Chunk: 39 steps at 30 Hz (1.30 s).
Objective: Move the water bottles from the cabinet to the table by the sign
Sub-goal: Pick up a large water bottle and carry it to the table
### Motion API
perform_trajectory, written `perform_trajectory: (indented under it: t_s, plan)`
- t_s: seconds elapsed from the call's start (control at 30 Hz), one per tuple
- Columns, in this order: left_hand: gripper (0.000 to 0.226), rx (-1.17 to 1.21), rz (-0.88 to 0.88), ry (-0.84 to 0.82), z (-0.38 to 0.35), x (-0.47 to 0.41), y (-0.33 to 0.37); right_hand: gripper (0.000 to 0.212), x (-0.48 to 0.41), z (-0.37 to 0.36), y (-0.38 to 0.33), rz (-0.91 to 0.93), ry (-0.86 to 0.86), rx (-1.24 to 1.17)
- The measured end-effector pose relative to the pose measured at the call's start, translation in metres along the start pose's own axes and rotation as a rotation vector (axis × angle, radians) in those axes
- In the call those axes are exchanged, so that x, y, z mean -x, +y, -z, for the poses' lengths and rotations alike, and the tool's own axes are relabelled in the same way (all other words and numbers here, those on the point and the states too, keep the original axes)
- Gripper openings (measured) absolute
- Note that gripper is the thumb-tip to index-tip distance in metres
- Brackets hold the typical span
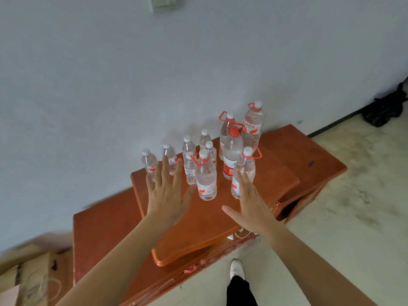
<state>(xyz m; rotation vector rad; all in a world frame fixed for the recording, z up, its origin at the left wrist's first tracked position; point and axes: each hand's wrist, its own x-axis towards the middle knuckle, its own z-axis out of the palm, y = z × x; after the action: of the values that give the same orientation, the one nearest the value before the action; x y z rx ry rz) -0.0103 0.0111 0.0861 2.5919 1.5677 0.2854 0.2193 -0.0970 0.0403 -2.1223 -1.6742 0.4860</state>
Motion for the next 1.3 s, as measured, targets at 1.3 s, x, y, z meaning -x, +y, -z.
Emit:
perform_trajectory:
  t_s: [1.3]
  plan:
    - [0.103,0.449,1.051,-0.449,-0.227,0.026,-0.100,0.107,-0.228,-0.206,0.008,0.566,-0.664,0.667]
